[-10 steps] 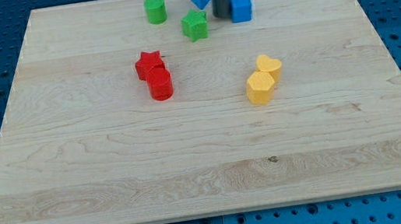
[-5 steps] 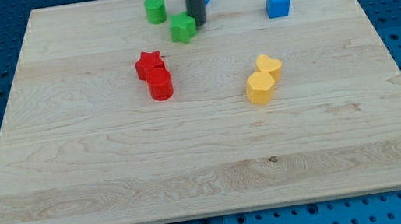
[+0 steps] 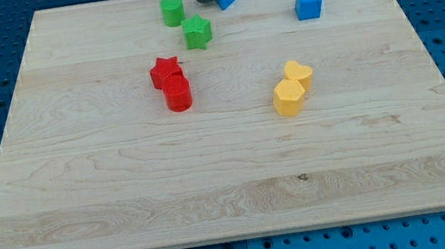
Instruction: Place the blue triangle at the top right side of the blue cube
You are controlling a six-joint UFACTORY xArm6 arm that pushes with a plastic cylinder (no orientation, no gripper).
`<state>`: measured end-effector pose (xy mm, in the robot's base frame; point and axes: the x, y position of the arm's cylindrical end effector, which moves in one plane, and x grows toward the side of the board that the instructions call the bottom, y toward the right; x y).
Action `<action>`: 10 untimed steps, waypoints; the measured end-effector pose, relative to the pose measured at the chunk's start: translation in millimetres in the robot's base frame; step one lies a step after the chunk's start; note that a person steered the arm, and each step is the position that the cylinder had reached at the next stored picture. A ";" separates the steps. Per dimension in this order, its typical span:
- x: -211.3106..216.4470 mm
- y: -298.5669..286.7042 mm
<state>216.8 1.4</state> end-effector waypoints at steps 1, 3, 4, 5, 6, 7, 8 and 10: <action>0.0 18.4; 21.7 56.0; 21.9 92.6; 21.9 128.7; 21.9 144.1; 21.9 142.3; 26.2 105.7; 72.9 61.0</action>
